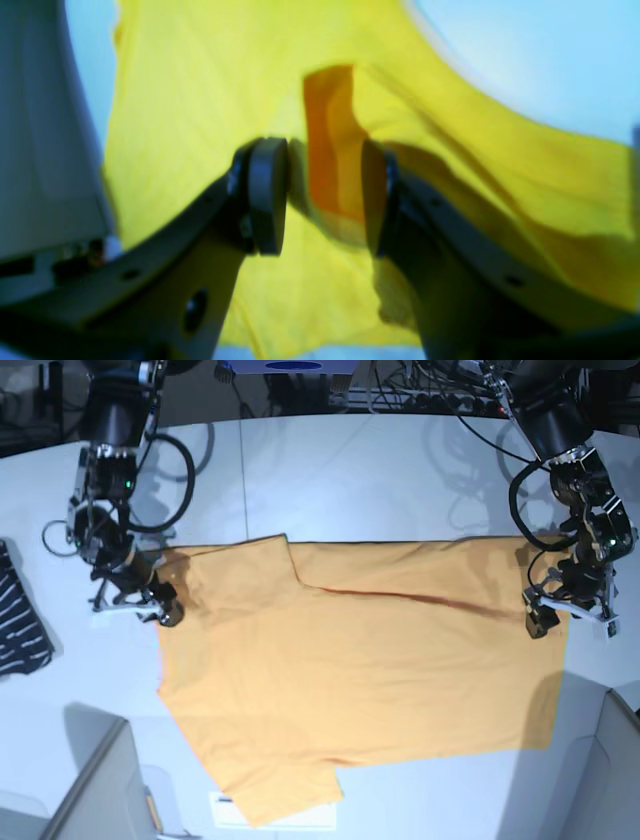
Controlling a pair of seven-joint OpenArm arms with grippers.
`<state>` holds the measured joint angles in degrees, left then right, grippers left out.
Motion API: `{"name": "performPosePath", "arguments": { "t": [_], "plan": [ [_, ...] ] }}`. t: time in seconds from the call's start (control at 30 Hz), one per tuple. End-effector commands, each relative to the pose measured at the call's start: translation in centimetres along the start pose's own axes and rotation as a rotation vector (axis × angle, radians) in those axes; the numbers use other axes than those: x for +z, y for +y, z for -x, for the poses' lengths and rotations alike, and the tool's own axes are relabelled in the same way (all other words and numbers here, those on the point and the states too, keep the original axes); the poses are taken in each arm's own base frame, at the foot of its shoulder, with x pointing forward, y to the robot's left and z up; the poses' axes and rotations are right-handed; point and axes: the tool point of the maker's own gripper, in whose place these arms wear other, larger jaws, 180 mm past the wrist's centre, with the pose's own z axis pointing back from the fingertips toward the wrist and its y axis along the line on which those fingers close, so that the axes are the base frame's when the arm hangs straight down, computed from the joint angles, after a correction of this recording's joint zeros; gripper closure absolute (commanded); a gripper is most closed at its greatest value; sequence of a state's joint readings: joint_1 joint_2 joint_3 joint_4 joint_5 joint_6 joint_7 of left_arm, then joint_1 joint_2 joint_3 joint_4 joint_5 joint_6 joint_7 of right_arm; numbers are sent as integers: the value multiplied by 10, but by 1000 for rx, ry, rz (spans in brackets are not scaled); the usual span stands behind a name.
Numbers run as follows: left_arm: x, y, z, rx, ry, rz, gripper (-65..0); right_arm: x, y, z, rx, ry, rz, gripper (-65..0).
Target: Fold the T-shirt properly
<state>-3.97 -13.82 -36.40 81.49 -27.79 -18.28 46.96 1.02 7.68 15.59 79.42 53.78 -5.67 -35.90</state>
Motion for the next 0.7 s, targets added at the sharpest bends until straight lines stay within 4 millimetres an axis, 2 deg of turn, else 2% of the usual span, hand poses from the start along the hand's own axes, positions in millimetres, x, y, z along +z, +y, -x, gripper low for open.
{"name": "performPosePath", "arguments": {
  "t": [0.0, 0.07, 0.17, 0.23, 0.3, 0.37, 0.47, 0.57, 0.67],
  "plan": [
    [14, 11, -30, -4, -94, -23, -563, 9, 16, -23, 31, -81, -50, -230],
    [28, 25, -40, 19, -147, -56, -566, 25, 19, -30, 57, -163, -62, -230],
    [50, 38, -37, 29, -185, -45, -566, 46, 15, -33, 66, -247, -46, -230],
    [61, 46, -20, 40, -166, -37, -564, 56, 2, -26, 38, -250, 11, -230],
    [71, 53, 8, 56, -113, -34, -564, 64, -14, -15, -2, -237, 80, -242],
    [80, 59, 26, 81, -83, -29, -564, 72, -26, -4, -26, -228, 123, -306],
    [91, 66, 51, 121, -38, -20, -564, 79, -33, 19, -70, -203, 140, -366],
    [97, 68, 63, 141, -15, -17, -564, 80, -38, 38, -107, -177, 153, -381],
    [94, 66, 74, 177, -2, -15, -564, 73, -45, 52, -145, -149, 171, -386]
  ]
}}
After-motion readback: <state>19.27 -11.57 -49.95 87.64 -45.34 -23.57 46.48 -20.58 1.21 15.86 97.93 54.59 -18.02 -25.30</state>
